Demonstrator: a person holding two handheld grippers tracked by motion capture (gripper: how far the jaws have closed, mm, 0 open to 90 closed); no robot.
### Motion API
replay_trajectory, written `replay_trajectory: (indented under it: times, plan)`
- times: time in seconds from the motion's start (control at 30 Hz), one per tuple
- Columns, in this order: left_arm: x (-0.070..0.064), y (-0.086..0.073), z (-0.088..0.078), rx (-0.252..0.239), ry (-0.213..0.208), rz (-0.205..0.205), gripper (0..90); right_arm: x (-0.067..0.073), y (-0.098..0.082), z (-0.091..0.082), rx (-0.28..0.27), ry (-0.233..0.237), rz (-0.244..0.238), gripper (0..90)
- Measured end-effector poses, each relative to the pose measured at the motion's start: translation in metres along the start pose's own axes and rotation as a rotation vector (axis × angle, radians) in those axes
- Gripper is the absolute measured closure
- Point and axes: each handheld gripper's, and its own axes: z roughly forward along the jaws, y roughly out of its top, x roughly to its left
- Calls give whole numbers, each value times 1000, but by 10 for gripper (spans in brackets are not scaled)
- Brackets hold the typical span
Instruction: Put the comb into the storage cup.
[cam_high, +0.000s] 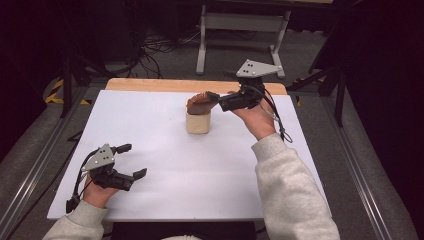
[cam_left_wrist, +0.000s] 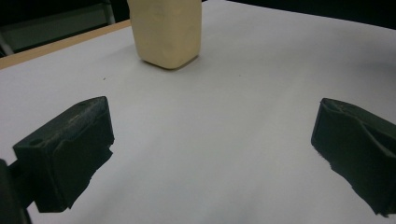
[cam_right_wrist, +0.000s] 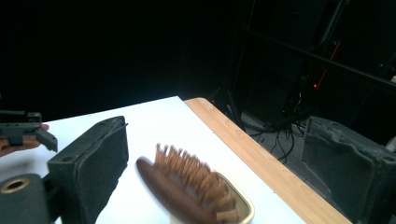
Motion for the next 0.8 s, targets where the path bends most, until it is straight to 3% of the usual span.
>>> replay_trajectory:
  times: [0.33, 0.8]
  plan:
    - [1, 0, -1, -5, 1, -6, 2, 3, -9, -42, -35, -14, -9, 58]
    - [3, 1, -3, -26, 16, -15, 1, 11, -46, -88, -4, -27, 7, 29]
